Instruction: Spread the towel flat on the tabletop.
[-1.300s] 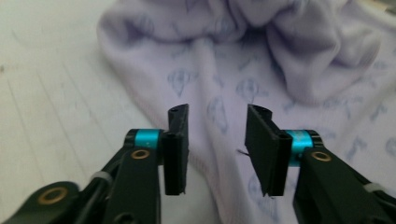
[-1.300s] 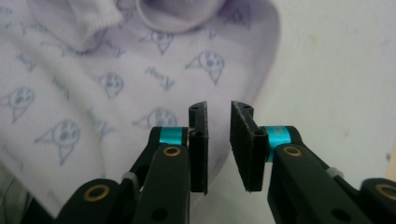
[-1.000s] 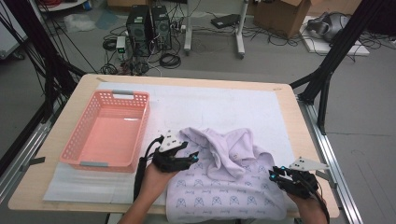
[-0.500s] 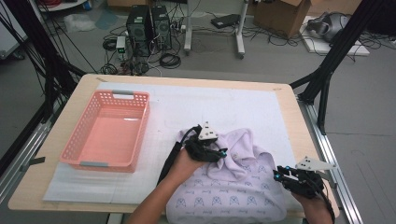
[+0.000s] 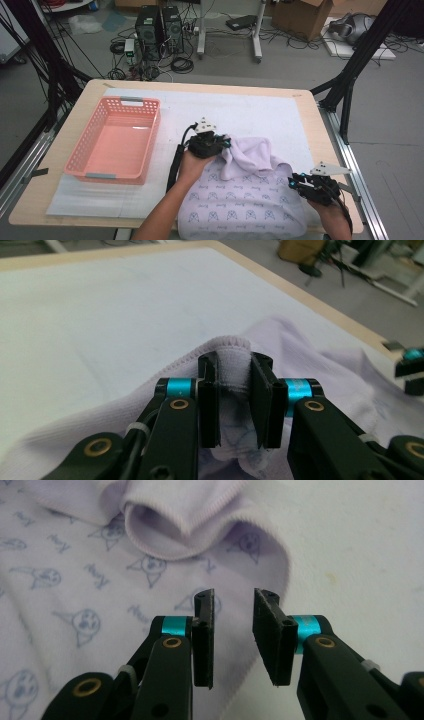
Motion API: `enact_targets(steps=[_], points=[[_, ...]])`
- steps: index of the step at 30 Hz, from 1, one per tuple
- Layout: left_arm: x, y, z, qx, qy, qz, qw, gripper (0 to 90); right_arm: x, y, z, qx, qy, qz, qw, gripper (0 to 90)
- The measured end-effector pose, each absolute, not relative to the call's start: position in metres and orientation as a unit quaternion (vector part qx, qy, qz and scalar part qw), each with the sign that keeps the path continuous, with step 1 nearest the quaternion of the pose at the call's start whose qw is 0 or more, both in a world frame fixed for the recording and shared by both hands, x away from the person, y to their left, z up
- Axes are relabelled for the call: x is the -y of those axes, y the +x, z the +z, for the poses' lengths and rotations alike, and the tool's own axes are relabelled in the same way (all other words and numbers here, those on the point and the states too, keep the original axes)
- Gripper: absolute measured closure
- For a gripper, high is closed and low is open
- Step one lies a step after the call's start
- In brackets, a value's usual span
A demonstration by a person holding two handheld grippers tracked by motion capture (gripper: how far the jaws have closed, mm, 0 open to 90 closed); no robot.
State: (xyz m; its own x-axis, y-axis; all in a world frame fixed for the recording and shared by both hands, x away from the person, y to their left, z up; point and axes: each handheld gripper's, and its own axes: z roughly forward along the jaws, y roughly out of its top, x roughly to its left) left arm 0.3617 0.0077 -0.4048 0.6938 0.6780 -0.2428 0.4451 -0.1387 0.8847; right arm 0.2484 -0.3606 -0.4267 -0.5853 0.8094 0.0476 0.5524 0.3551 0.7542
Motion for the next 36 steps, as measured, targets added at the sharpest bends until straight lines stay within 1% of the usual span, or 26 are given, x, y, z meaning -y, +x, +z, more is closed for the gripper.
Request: enact_targets(steps=[4, 6, 7, 8, 10, 12, 15, 17, 18, 19, 20, 21, 22, 23, 27, 32, 35, 36], points=[[-0.024, 0.377, -0.408, -0.425, 0.72, 0.145, 0.529, 76.4, 0.348, 0.264, -0.428, -0.813, 0.406, 0.388, 0.155, 68.9], [-0.03, 0.384, -0.415, -0.447, 0.716, 0.149, 0.515, 75.7, 0.34, 0.272, -0.429, -0.816, 0.398, 0.391, 0.152, 67.5], [-0.032, 0.387, -0.419, -0.456, 0.716, 0.146, 0.507, 72.8, 0.336, 0.275, -0.43, -0.818, 0.391, 0.394, 0.15, 66.6], [-0.033, 0.387, -0.42, -0.462, 0.715, 0.141, 0.506, 67.3, 0.332, 0.278, -0.43, -0.819, 0.386, 0.399, 0.144, 65.9], [-0.035, 0.385, -0.419, -0.452, 0.72, 0.144, 0.506, 57.7, 0.324, 0.283, -0.431, -0.821, 0.374, 0.408, 0.144, 64.7], [-0.037, 0.381, -0.416, -0.437, 0.723, 0.148, 0.513, 53.1, 0.318, 0.285, -0.43, -0.824, 0.363, 0.411, 0.144, 62.9], [-0.043, 0.375, -0.413, -0.422, 0.731, 0.154, 0.513, 50.6, 0.309, 0.289, -0.431, -0.83, 0.348, 0.416, 0.131, 59.2], [-0.047, 0.372, -0.414, -0.414, 0.734, 0.149, 0.517, 50.4, 0.302, 0.29, -0.434, -0.84, 0.33, 0.418, 0.105, 55.6], [-0.048, 0.37, -0.416, -0.412, 0.736, 0.146, 0.517, 50.1, 0.297, 0.29, -0.436, -0.849, 0.317, 0.412, 0.099, 55.4], [-0.049, 0.369, -0.417, -0.411, 0.738, 0.143, 0.516, 49.8, 0.291, 0.289, -0.438, -0.857, 0.306, 0.401, 0.102, 56.1], [-0.049, 0.369, -0.419, -0.411, 0.74, 0.141, 0.514, 49.7, 0.286, 0.29, -0.441, -0.865, 0.299, 0.388, 0.108, 60.8], [-0.049, 0.369, -0.42, -0.41, 0.741, 0.139, 0.513, 49.5, 0.283, 0.291, -0.442, -0.871, 0.296, 0.375, 0.117, 70.1], [-0.049, 0.368, -0.421, -0.411, 0.743, 0.14, 0.51, 49.1, 0.282, 0.292, -0.442, -0.871, 0.295, 0.37, 0.135, 83.6], [-0.049, 0.368, -0.422, -0.41, 0.743, 0.138, 0.511, 49.0, 0.284, 0.294, -0.44, -0.867, 0.298, 0.373, 0.145, 86.7], [-0.048, 0.368, -0.425, -0.407, 0.748, 0.137, 0.505, 48.3, 0.31, 0.309, -0.429, -0.826, 0.367, 0.387, 0.18, 87.4], [-0.047, 0.369, -0.431, -0.409, 0.76, 0.143, 0.484, 47.6, 0.35, 0.329, -0.422, -0.785, 0.455, 0.351, 0.233, 87.5], [-0.047, 0.372, -0.439, -0.419, 0.766, 0.145, 0.465, 45.5, 0.369, 0.341, -0.426, -0.761, 0.514, 0.312, 0.243, 87.4], [-0.047, 0.373, -0.44, -0.421, 0.769, 0.145, 0.458, 44.8, 0.374, 0.343, -0.428, -0.756, 0.526, 0.309, 0.237, 87.0]])
